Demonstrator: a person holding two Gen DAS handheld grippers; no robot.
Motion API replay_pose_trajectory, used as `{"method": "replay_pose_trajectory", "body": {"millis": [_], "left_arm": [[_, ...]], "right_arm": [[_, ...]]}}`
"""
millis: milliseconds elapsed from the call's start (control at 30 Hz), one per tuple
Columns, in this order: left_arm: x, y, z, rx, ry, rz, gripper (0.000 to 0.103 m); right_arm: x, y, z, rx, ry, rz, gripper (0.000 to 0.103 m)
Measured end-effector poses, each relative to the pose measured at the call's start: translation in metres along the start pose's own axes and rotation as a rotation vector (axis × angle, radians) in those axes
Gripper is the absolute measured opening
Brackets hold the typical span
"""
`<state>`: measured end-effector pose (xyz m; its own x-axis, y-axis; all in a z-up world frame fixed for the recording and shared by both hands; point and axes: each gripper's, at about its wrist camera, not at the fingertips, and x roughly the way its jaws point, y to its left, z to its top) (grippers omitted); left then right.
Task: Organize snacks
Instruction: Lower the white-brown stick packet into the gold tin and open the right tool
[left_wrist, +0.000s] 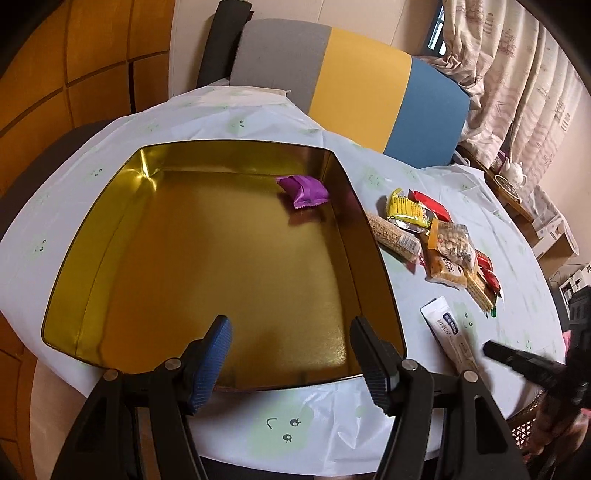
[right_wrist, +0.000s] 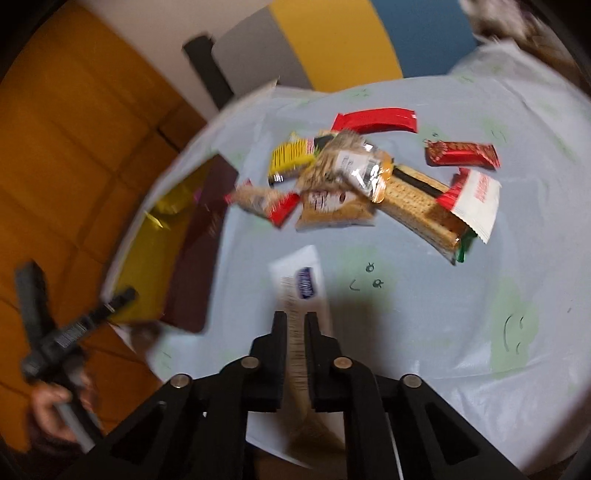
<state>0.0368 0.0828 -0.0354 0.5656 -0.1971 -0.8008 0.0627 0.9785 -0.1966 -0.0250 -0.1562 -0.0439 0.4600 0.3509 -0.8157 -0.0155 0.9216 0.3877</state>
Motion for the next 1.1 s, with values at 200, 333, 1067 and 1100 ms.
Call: {"method": "replay_pose_trajectory", "body": {"millis": [200, 333, 1067, 1100], "left_arm": [[-0.003, 0.003, -0.002, -0.007, -0.008, -0.006, 0.067], [-0.004, 0.003, -0.001, -0.005, -0.016, -0.011, 0.067], [-0.023, 0.028, 0.001, -0.047, -0.078, 0.034, 0.067], [-0.024, 0.029, 0.001, -0.051, -0.078, 0.037, 0.067]], "right_arm": [[0.011, -0.012, -0.008, 0.063, 0.037, 0.006, 0.011], [0.004, -0.011, -0.009, 0.039, 0.023, -0.009, 0.055], [-0.004, 0.088, 0.042, -0.203, -0.028, 0.122, 0.024], [-0.001, 0.095, 0.047, -0.202, -0.025, 0.141, 0.024]]}}
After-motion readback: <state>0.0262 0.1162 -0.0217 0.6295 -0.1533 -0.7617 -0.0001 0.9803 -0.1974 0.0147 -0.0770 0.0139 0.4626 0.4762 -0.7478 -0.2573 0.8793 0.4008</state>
